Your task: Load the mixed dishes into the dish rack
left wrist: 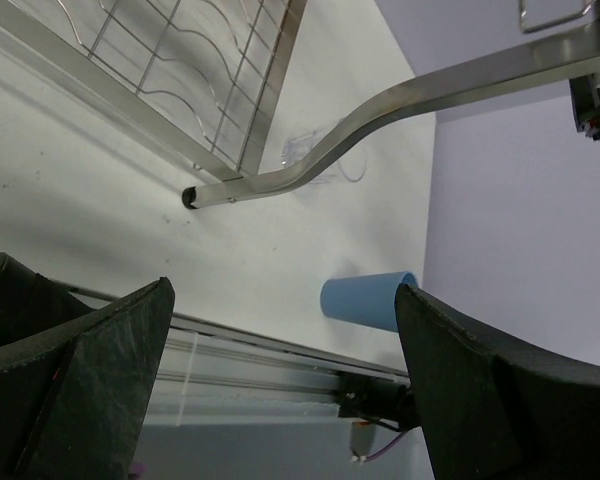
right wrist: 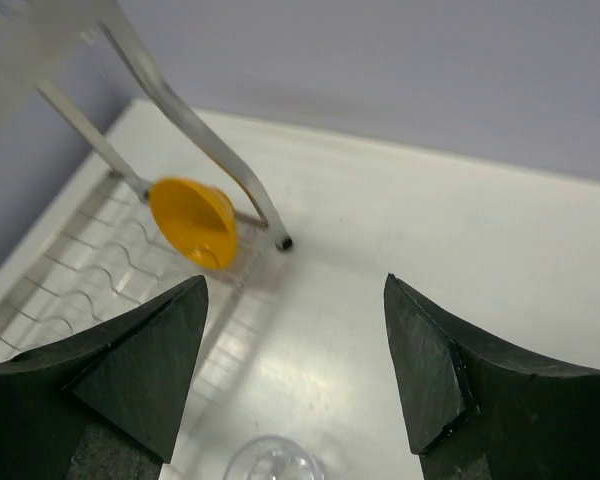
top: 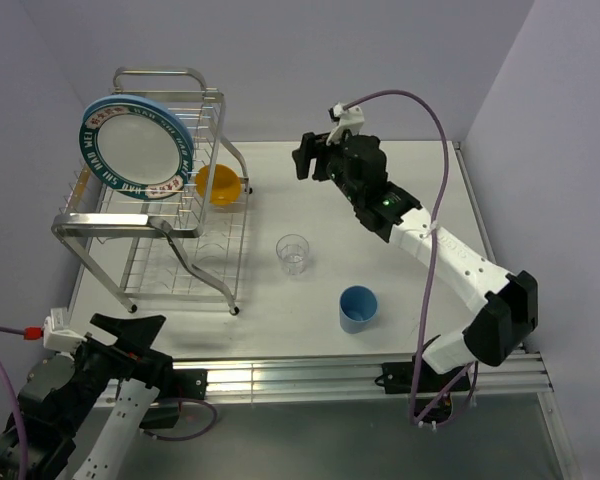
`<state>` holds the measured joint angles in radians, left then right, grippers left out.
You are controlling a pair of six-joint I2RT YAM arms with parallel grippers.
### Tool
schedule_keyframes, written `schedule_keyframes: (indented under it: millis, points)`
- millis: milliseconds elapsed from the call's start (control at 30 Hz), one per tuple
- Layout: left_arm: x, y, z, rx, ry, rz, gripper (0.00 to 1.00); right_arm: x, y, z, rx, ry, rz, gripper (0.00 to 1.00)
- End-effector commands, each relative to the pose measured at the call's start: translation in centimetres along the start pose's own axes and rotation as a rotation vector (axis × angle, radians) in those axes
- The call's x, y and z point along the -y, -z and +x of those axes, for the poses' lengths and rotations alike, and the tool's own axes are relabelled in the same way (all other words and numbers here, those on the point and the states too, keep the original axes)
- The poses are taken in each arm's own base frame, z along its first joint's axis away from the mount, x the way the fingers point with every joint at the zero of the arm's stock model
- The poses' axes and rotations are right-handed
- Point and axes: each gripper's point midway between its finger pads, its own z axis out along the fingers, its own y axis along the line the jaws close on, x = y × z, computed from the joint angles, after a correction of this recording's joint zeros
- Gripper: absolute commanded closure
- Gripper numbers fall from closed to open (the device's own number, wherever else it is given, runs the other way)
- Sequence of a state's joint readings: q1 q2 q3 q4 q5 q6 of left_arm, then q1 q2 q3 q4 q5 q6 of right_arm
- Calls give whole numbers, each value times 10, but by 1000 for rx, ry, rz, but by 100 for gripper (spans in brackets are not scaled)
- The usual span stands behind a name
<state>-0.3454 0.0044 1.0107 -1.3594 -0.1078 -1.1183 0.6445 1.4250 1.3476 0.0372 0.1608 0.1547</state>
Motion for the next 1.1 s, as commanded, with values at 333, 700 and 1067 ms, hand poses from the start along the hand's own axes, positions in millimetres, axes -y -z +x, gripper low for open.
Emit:
schedule_keyframes:
  millis: [333, 700, 1067]
  points:
    - [14, -8, 18, -15, -292, 58, 1, 27, 23, 164, -420, -220, 135, 22]
    - [17, -17, 34, -77, -372, 48, 1, 16, 46, 226, -607, -275, 83, 23]
    - [22, -21, 41, -116, -401, 62, 1, 10, 53, 255, -714, -260, 75, 31]
